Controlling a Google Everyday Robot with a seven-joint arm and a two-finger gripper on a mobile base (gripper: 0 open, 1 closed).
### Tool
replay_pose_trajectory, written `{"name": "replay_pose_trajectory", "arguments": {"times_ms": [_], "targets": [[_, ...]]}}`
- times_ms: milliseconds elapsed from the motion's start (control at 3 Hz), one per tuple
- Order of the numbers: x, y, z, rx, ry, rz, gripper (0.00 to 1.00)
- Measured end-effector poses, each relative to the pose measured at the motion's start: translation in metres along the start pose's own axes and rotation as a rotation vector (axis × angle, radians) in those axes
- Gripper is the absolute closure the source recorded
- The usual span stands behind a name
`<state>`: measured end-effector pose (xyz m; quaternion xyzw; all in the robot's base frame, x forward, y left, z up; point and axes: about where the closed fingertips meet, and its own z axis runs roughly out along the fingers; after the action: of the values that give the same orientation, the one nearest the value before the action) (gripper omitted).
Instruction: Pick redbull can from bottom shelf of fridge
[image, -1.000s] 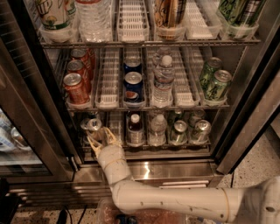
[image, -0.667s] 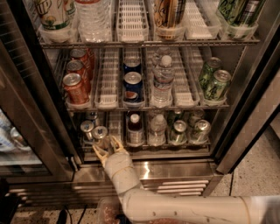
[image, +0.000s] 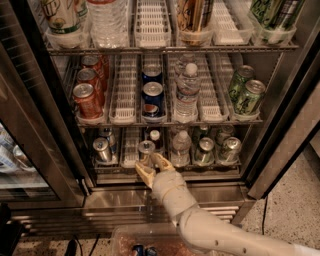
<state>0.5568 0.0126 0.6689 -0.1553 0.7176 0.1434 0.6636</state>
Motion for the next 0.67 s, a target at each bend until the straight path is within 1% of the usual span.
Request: {"name": "replay_pose_trajectory", "arguments": {"times_ms": [333, 667], "targets": [[-0.012, -0.041, -0.007, -0.021, 0.011, 0.045, 1.00], [-0.010, -0.021, -0.008, -0.099, 0.024, 0.047, 1.00]]}}
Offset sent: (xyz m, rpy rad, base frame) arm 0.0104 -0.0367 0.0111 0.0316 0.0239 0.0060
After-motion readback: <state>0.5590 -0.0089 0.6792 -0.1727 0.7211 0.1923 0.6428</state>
